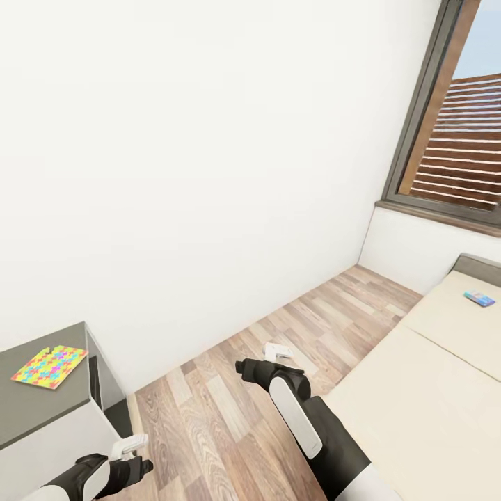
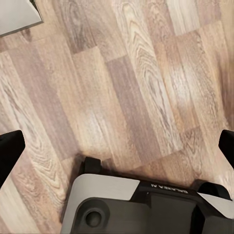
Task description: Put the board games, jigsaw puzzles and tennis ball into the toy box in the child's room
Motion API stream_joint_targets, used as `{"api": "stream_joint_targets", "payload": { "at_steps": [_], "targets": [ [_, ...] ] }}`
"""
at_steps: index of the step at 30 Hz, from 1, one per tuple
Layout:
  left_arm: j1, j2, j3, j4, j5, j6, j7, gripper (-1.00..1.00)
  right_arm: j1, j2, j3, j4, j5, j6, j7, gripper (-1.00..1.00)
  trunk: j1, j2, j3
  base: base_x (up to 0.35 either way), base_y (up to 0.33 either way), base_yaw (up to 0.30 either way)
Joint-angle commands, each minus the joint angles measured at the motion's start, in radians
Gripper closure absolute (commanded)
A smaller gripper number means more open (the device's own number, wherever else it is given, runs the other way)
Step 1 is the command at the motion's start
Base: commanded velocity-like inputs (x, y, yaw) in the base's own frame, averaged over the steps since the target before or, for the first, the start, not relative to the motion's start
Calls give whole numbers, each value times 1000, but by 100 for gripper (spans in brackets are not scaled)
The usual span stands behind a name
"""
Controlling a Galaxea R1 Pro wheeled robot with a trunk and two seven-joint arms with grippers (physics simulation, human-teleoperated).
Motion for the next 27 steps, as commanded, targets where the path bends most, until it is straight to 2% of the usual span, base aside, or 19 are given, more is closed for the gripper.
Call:
{"api": "stream_joint_targets", "payload": {
  "at_steps": [1, 27],
  "targets": [
    [0, 1, -5, -1, 8, 6, -2, -100, -1, 0, 1, -1, -10, 1, -10, -100, 1, -2, 0, 0, 0, 0],
    [0, 1, -5, -1, 8, 6, -2, -100, -1, 0, 2, -1, -11, -30, -10, -100, 1, -2, 43, 0, 0, 0]
  ]
}}
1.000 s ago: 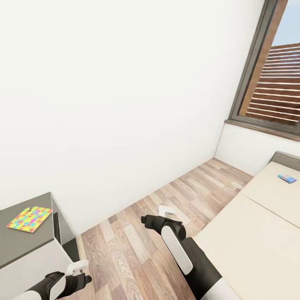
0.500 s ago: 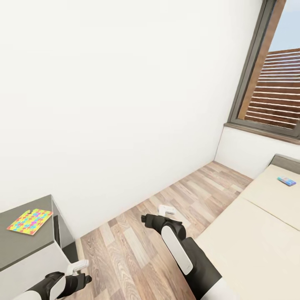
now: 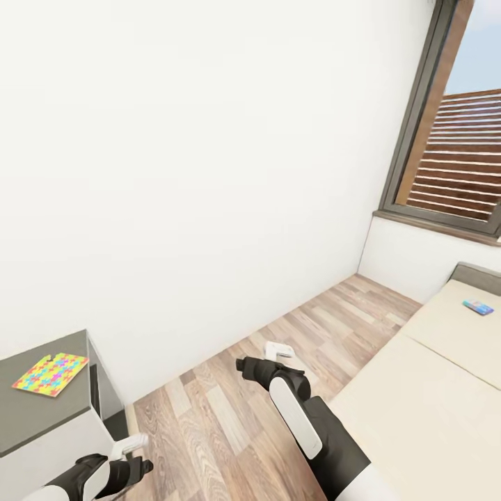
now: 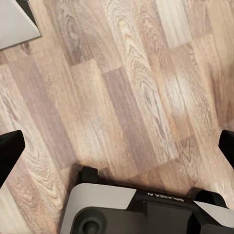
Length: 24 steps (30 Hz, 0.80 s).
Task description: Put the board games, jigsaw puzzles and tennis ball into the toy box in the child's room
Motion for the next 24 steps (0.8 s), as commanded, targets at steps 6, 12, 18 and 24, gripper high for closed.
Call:
{"api": "stream_joint_targets", "payload": {
  "at_steps": [6, 12, 18, 24],
  "targets": [
    [0, 0, -5, -1, 8, 6, -2, -100, -1, 0, 1, -1, -10, 1, -10, -100, 1, -2, 8, 0, 0, 0],
    [0, 0, -5, -1, 8, 6, -2, -100, -1, 0, 1, -1, -10, 1, -10, -100, 1, -2, 18, 0, 0, 0],
    [0, -1, -5, -1, 7, 6, -2, -100, -1, 0, 1, -1, -9, 0, -10, -100, 1, -2, 28, 0, 0, 0],
    [0, -1, -5, -1, 7, 5, -1, -100, -1, 0, 1, -1, -10, 0, -10, -100, 1, -2, 38, 0, 0, 0]
  ]
}}
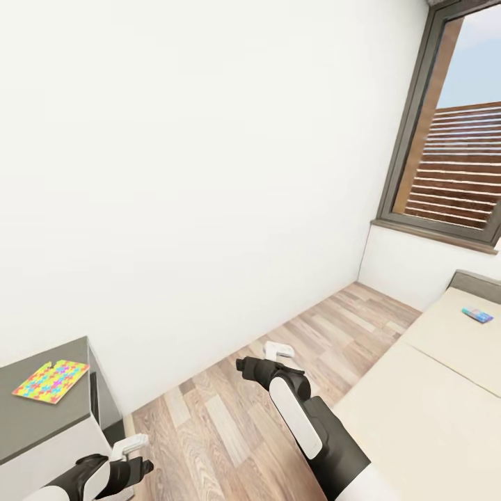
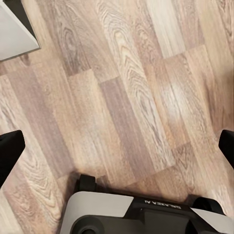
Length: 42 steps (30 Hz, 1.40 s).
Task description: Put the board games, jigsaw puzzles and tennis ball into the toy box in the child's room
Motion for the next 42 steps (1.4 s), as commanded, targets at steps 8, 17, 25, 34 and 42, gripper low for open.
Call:
{"api": "stream_joint_targets", "payload": {
  "at_steps": [8, 17, 25, 34, 42],
  "targets": [
    [0, 1, -5, -1, 8, 5, -1, -100, -1, 0, 1, -1, -9, 1, -10, -100, 1, -2, 11, 0, 0, 0],
    [0, 1, -5, -1, 8, 5, -1, -100, -1, 0, 1, -1, -10, 1, -10, -100, 1, -2, 25, 0, 0, 0],
    [0, 1, -5, -1, 8, 5, -1, -100, 0, 0, 2, -8, -12, 1, -10, -100, 1, -2, 29, 0, 0, 0],
    [0, -3, -5, -1, -9, 5, -1, -100, 0, 2, 2, -12, -13, 1, -5, -100, 1, -2, 29, 0, 0, 0],
    [0, -4, -5, -1, -10, 4, -1, -100, 0, 2, 2, -11, -12, 1, -5, -100, 1, -2, 29, 0, 0, 0]
  ]
}}
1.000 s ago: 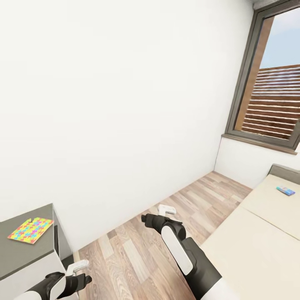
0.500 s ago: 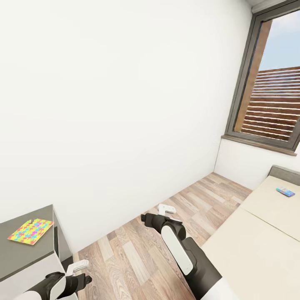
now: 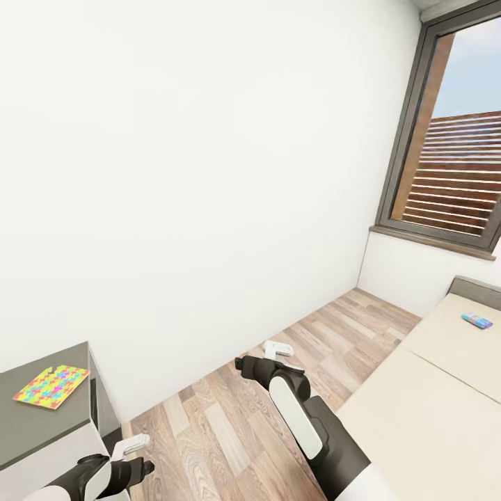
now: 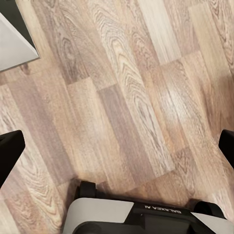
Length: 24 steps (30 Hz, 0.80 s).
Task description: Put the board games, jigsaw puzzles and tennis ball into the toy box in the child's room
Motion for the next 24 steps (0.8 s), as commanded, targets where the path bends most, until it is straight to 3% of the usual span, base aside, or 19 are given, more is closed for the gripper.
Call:
{"api": "stream_joint_targets", "payload": {
  "at_steps": [1, 7, 12, 15, 18, 21, 24],
  "targets": [
    [2, 1, -5, -1, 8, 4, -1, -100, -1, 0, 1, 1, -10, 0, -11, -100, 0, -1, -1, 0, 0, 0],
    [13, 4, -6, -7, 10, -47, -14, -100, -3, 3, -6, 8, -16, 9, -24, -100, 0, -1, -1, 0, 0, 0],
    [12, 11, -1, -21, 11, -36, -53, -100, -6, 3, -23, 4, -23, 18, -83, -100, 0, -1, -1, 0, 0, 0],
    [9, 15, -1, -66, 10, 46, -103, -100, -7, 3, -50, 1, -26, 43, -153, -100, 0, -1, -1, 0, 0, 0],
    [7, 33, -2, -208, 9, 175, -142, -100, -8, 3, -99, -1, -28, 95, -220, -100, 0, -1, -1, 0, 0, 0],
    [7, 59, 2, -366, 9, 293, -156, -100, -8, 3, -147, -3, -29, 126, -243, -100, 0, -1, -1, 0, 0, 0],
    [8, 83, 6, -439, 11, 358, -160, -100, -8, 3, -161, -9, -30, 136, -250, -100, 0, -1, -1, 0, 0, 0]
  ]
}}
